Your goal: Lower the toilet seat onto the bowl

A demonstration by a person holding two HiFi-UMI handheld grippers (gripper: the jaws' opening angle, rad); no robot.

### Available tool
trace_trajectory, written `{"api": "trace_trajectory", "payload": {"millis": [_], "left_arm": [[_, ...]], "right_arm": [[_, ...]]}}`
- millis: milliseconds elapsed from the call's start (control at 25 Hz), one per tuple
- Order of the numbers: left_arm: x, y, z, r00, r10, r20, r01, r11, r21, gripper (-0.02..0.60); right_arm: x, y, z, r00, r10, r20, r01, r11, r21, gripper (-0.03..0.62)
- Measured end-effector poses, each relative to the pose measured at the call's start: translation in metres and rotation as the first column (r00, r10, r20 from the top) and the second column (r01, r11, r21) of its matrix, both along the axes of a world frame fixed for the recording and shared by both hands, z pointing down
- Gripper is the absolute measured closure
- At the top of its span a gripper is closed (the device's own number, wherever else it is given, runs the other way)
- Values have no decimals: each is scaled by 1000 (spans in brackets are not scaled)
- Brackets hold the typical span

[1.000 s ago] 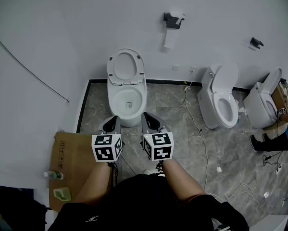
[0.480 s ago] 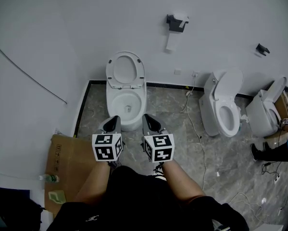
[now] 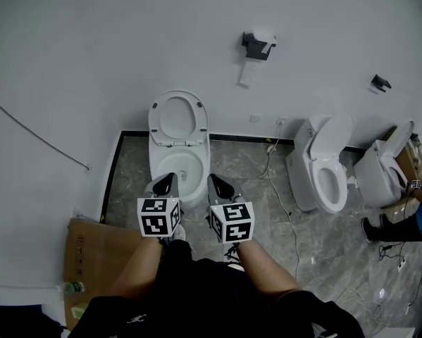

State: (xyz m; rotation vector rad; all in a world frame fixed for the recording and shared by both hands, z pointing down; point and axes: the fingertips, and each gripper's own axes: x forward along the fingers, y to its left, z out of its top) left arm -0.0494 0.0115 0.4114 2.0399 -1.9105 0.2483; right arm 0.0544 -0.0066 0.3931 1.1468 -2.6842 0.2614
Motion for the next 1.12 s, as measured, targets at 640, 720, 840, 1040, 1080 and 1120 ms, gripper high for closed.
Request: {"api": "trace_trajectory", "payload": {"millis": [640, 720, 840, 1040, 1080, 1120], "left_arm": [[-102, -150, 2, 995, 97, -38, -98, 995, -36, 574], [-113, -165, 4, 993, 113, -35, -115, 992, -47, 574], [-129, -189, 6, 990, 141, -29, -142, 988, -51, 574], [-159, -223, 13, 984, 176, -1, -176, 983, -50, 574], [-164, -229, 13, 984, 181, 5, -180, 982, -48, 574], [-168, -236, 12, 983, 185, 13, -184, 982, -45, 574]], "right_arm": [[-84, -136, -9, 992, 123, -18, -123, 992, -20, 586], [-91, -149, -9, 990, 143, -21, -143, 989, -23, 588], [-99, -167, -11, 984, 174, -28, -175, 984, -22, 586], [-112, -190, -2, 974, 223, -35, -224, 974, -28, 586], [-114, -194, -2, 973, 228, -36, -229, 973, -29, 586], [-116, -197, -2, 972, 232, -38, -233, 972, -29, 586]]}}
